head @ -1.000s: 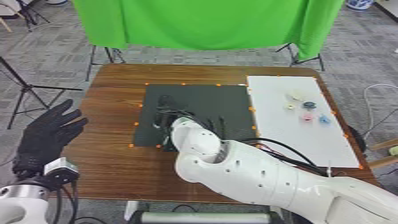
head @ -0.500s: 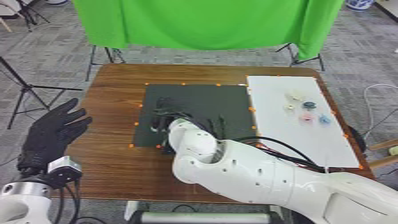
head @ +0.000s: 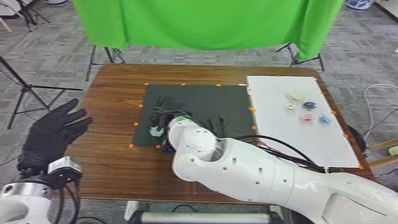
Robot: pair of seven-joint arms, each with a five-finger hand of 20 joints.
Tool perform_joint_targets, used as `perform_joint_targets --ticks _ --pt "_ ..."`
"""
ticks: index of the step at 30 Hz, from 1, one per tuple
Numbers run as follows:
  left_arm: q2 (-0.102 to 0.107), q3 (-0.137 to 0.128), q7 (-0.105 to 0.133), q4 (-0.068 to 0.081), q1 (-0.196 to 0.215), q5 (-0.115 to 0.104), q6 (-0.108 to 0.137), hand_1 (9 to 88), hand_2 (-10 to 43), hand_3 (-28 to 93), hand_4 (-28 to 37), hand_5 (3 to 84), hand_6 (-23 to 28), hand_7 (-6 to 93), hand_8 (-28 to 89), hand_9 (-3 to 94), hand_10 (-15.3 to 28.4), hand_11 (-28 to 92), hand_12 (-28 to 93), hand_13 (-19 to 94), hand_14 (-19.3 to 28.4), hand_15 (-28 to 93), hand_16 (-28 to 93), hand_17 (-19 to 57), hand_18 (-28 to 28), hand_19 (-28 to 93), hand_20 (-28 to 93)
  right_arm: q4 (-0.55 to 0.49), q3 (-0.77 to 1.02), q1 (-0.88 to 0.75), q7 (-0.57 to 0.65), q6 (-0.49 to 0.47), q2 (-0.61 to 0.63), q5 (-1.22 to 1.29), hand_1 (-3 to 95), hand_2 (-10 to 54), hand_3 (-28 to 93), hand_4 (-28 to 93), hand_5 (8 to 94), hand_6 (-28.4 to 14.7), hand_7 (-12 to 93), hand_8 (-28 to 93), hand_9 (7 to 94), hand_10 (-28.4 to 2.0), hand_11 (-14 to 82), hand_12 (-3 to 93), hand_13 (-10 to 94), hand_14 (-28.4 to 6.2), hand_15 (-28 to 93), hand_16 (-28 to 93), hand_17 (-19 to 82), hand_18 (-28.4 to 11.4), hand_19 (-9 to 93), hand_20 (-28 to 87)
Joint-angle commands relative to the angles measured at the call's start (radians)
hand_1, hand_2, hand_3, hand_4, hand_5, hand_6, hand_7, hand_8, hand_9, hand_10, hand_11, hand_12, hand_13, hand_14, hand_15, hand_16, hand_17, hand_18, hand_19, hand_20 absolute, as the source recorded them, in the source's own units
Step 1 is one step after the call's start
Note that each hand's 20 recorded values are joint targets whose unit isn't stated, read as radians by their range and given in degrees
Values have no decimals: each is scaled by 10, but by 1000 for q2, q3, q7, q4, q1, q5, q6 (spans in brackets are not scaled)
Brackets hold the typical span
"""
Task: Arrange flowers
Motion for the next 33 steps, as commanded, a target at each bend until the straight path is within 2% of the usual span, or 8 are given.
perform_joint_targets --ticks 1,7,14,16,21,24,25,33 --pt "-39 -22 8 -36 103 -2 27 237 53 824 -208 369 102 141 -100 329 194 241 85 247 264 460 -92 -92 244 600 -79 -114 180 -113 -81 -161 32 -107 355 -95 849 -283 710 -23 212 -131 821 -122 391 186 795 -54 789 137 355 -217 932 182" --pt "-50 -11 28 -59 151 0 35 236 54 822 -209 369 102 143 -100 330 194 241 85 247 264 461 -92 -92 244 600 -79 -245 415 -282 -134 -319 65 -159 347 -95 851 -283 674 -30 210 -135 781 -134 370 170 776 -59 790 132 336 -219 932 166" --pt "-47 3 12 -65 153 4 38 236 54 822 -208 369 102 142 -100 329 194 240 86 247 264 460 -92 -92 244 600 -79 -357 610 -440 -144 -373 207 -96 337 -95 849 -283 617 -43 203 -136 705 -152 304 147 740 -69 794 118 316 -219 932 141" --pt "-47 6 24 -66 164 4 41 236 54 822 -209 369 102 143 -100 329 194 240 85 247 264 461 -92 -92 244 600 -79 -365 704 -496 -179 -395 217 -58 333 -95 854 -283 604 -44 203 -138 684 -157 286 143 727 -70 795 111 308 -214 930 119" --pt "-48 32 28 -59 161 1 40 236 54 822 -210 369 102 142 -101 329 194 241 85 246 264 460 -93 -92 244 600 -79 -395 819 -565 -147 -314 338 43 318 -89 865 -283 597 -44 205 -140 663 -164 268 140 713 -78 798 105 298 -210 929 92" --pt "-52 29 32 -59 169 4 34 236 54 822 -210 369 102 142 -100 330 194 242 86 246 264 460 -92 -92 243 600 -79 -406 865 -602 -144 -284 404 37 314 -87 866 -283 594 -45 203 -140 661 -166 264 141 712 -79 799 102 298 -210 931 80" --pt "-41 33 35 -64 171 0 50 236 54 822 -210 369 102 142 -100 330 194 243 86 246 264 461 -92 -92 243 600 -79 -407 867 -605 -142 -263 441 40 313 -87 866 -283 594 -45 203 -140 659 -166 261 141 711 -79 800 102 297 -210 932 78" --pt "-35 47 42 -63 174 1 45 235 54 822 -211 369 102 142 -100 330 194 242 85 246 265 462 -93 -91 242 600 -78 -403 956 -688 -124 -176 602 22 309 -84 868 -283 584 -46 202 -140 632 -168 236 137 702 -81 802 98 294 -209 932 63"
